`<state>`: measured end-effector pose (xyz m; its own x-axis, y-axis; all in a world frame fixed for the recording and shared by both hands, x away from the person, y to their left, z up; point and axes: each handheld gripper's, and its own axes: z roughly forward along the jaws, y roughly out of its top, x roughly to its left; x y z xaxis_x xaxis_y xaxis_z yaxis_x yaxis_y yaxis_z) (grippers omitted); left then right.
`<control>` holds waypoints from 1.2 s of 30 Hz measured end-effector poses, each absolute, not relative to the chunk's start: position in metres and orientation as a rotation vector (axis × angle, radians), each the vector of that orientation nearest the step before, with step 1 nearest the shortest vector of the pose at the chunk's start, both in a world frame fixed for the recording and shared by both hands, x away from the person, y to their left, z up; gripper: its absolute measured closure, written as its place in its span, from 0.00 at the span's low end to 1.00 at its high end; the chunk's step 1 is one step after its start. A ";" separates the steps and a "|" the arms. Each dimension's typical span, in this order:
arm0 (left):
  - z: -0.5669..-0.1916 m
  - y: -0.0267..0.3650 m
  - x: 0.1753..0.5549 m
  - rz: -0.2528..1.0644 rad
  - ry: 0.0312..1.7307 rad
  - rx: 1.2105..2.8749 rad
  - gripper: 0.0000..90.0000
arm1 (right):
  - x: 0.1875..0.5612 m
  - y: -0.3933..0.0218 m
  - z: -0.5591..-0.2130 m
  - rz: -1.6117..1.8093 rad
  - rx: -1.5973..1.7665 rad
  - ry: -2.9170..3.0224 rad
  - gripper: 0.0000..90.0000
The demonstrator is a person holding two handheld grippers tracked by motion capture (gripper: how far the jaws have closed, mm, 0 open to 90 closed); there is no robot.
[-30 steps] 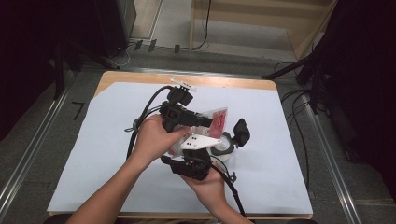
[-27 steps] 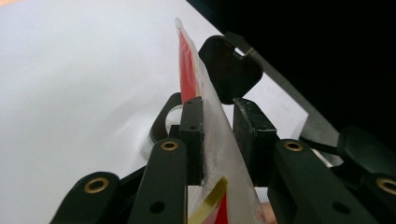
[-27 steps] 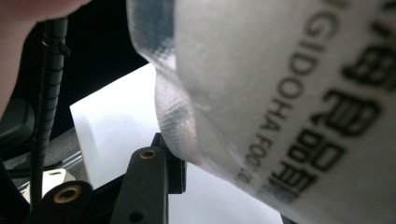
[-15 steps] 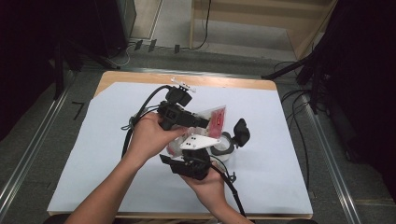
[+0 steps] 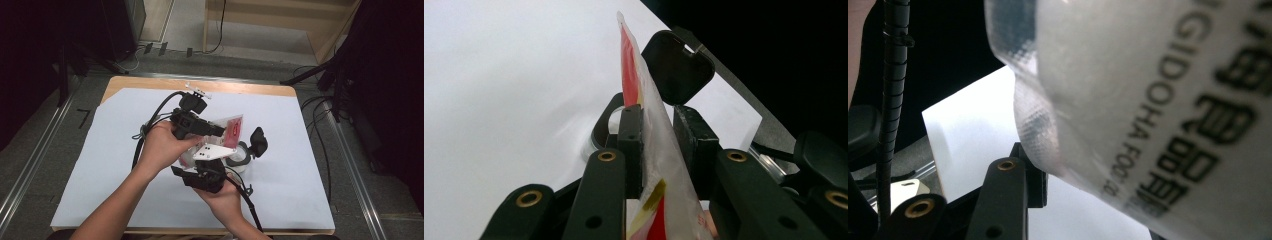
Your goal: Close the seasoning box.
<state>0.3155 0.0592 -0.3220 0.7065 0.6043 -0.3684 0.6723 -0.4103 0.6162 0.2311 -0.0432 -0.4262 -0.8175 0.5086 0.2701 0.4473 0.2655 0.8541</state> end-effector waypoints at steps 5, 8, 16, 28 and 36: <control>-0.322 0.057 0.319 -0.126 0.968 2.134 0.84 | 0.232 -0.045 -0.425 1.609 0.924 2.441 0.71; -0.320 0.055 0.322 -0.129 0.968 2.151 0.84 | 0.233 -0.046 -0.425 1.621 0.933 2.434 0.71; -0.318 0.049 0.324 -0.130 0.974 2.169 0.84 | 0.235 -0.050 -0.423 1.644 0.942 2.423 0.71; -0.317 0.049 0.327 -0.152 0.992 2.166 0.85 | 0.234 -0.048 -0.422 1.639 0.924 2.429 0.71; -0.319 0.053 0.326 -0.155 0.993 2.145 0.84 | 0.234 -0.047 -0.423 1.627 0.916 2.432 0.71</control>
<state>0.3262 0.0526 -0.3193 0.6910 0.6057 -0.3946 0.6971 -0.4141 0.5853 0.2338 -0.0465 -0.4228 -0.8190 0.5131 0.2569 0.4333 0.2594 0.8631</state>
